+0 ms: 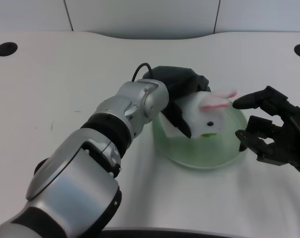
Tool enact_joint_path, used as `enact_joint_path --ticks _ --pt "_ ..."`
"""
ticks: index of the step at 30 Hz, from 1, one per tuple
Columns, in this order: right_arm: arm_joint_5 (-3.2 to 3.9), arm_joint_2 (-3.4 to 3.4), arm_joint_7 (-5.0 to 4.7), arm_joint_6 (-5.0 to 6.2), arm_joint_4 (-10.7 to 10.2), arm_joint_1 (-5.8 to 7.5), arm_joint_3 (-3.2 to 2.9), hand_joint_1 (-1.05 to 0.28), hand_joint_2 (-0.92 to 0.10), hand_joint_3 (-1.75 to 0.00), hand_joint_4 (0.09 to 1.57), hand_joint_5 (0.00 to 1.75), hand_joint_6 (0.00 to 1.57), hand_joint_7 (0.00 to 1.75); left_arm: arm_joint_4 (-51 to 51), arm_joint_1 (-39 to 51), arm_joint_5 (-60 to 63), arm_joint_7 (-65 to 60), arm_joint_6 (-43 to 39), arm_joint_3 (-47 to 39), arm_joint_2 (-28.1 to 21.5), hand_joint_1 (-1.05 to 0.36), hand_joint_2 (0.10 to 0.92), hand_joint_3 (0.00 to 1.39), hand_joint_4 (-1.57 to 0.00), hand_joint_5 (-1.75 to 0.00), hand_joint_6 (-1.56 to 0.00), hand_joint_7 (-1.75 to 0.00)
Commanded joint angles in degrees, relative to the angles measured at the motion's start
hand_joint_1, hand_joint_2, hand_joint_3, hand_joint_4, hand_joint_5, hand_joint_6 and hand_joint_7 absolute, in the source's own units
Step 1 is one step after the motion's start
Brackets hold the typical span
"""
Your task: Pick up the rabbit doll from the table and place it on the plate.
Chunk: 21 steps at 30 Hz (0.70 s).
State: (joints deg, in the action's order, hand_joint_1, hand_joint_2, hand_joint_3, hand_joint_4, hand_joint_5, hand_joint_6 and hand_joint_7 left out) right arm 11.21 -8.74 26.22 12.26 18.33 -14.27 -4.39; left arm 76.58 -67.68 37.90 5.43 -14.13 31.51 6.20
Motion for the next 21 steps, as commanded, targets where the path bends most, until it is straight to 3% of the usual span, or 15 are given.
enact_joint_path --ticks 1,3,6,7,8,11,13,15,16,18,21 --pt "0.62 -0.47 0.16 0.94 2.0 -0.60 -0.79 -0.28 -0.63 -0.55 0.68 1.61 0.67 1.21 0.0 -1.9 -0.2 2.1 0.8 -0.3 -1.7 -0.82 0.808 0.00 0.00 -0.70 -0.29 -0.05" --pt "0.74 -0.30 0.15 1.45 3.1 -1.02 -0.99 -0.29 -0.63 -0.54 0.68 1.61 0.66 1.21 -0.1 -2.4 -1.0 3.4 1.6 -1.2 -2.3 -0.83 0.811 0.00 0.00 -0.66 -0.25 -0.04" --pt "1.61 -0.02 0.34 0.72 3.4 -1.36 -1.35 -0.27 -0.65 -0.54 0.66 1.62 0.64 1.21 -0.5 -2.7 -1.8 4.1 1.6 -2.3 -3.4 -0.87 0.824 0.00 0.00 -0.70 -0.23 -0.05" --pt "1.84 0.10 0.33 0.64 3.4 -1.41 -1.46 -0.26 -0.65 -0.55 0.66 1.63 0.63 1.21 -0.5 -2.8 -2.2 4.4 1.5 -2.8 -3.7 -0.88 0.826 0.00 0.00 -0.85 -0.19 -0.15" --pt "2.43 0.41 0.42 0.83 3.6 -1.52 -1.72 -0.26 -0.65 -0.56 0.66 1.63 0.63 1.21 -0.6 -2.8 -2.6 4.6 1.4 -3.2 -4.1 -0.88 0.828 0.00 0.00 -1.01 -0.10 -0.44" --pt "5.51 2.23 0.26 0.76 5.1 -2.05 -3.53 -0.30 -0.65 -0.58 0.67 1.68 0.63 1.22 -0.7 -2.9 -3.5 5.4 1.3 -4.2 -5.4 -0.87 0.818 0.00 0.00 -1.28 -0.01 -0.95" --pt "6.22 2.80 -0.12 0.64 5.4 -2.12 -4.06 -0.32 -0.64 -0.59 0.67 1.70 0.64 1.23 -0.8 -2.9 -3.7 5.8 1.4 -4.5 -5.7 -0.87 0.814 0.00 0.00 -1.33 0.00 -1.07" --pt "7.58 3.50 -0.72 -1.03 4.9 -2.13 -4.75 -0.33 -0.64 -0.62 0.68 1.72 0.64 1.24 -1.0 -2.9 -3.9 6.2 1.1 -5.0 -6.2 -0.87 0.817 0.00 0.00 -1.35 0.00 -1.14" --pt "8.71 3.90 -0.63 -1.92 4.9 -2.20 -5.29 -0.34 -0.63 -0.64 0.68 1.73 0.64 1.25 -1.1 -2.7 -4.0 6.5 0.7 -5.3 -6.7 -0.86 0.818 0.00 0.00 -1.36 0.00 -1.16" --pt "10.23 4.25 -1.01 -4.13 4.7 -2.26 -6.00 -0.36 -0.63 -0.69 0.67 1.74 0.62 1.28 -1.3 -2.5 -4.5 6.6 0.0 -5.7 -7.6 -0.90 0.827 0.00 0.00 -1.43 0.00 -1.28" --pt "10.19 4.27 -1.72 -5.12 4.3 -2.18 -6.29 -0.37 -0.65 -0.71 0.65 1.75 0.59 1.30 -2.1 -2.0 -6.2 6.5 -1.6 -7.2 -8.9 -0.92 0.839 0.00 0.00 -1.49 0.00 -1.38"
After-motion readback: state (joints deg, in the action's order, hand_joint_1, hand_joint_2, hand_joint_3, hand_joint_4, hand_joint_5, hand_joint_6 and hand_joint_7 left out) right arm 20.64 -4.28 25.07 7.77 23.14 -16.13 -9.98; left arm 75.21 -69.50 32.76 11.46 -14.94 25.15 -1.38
